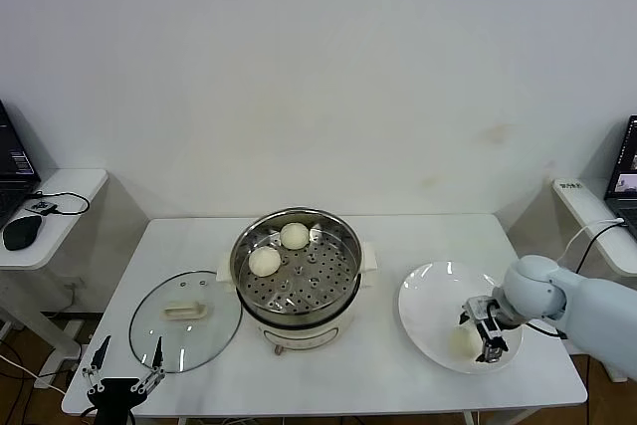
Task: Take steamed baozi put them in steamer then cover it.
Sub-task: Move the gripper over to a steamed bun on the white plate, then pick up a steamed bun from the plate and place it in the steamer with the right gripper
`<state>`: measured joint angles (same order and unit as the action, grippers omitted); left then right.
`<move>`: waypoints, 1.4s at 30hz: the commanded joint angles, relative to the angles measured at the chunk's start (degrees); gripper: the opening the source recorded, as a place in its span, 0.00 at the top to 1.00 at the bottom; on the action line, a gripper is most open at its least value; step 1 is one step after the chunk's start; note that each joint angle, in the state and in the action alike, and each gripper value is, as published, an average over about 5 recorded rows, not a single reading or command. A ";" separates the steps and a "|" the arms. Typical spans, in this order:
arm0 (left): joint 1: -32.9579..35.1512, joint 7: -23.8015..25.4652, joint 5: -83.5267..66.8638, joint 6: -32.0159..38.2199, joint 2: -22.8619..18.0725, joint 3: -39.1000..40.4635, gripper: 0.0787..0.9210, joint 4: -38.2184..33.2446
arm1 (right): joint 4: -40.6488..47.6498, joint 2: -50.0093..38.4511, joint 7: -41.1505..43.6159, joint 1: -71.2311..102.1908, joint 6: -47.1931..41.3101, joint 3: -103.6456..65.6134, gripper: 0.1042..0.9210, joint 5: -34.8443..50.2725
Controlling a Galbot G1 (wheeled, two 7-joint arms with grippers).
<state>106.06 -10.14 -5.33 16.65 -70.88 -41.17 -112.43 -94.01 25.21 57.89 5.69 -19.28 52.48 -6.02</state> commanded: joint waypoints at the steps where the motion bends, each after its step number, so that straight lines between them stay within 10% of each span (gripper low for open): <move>1: 0.08 -0.01 -0.06 0.04 0.02 -0.09 0.12 -0.02 | 1.54 1.20 -0.38 2.19 -0.03 -1.14 0.24 -0.82; 28: 0.06 -0.19 -0.05 0.78 0.10 0.00 0.12 -0.13 | -0.40 -0.73 0.75 -2.11 -0.63 -5.15 0.44 2.27; 42: -0.23 0.00 -0.27 0.60 1.12 -0.14 0.12 -0.51 | 0.19 7.26 1.43 -46.56 -1.36 15.22 0.42 20.36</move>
<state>105.77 -10.12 -5.54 17.22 -69.91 -41.25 -113.00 -94.56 26.02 59.34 -13.47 -20.44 54.41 4.29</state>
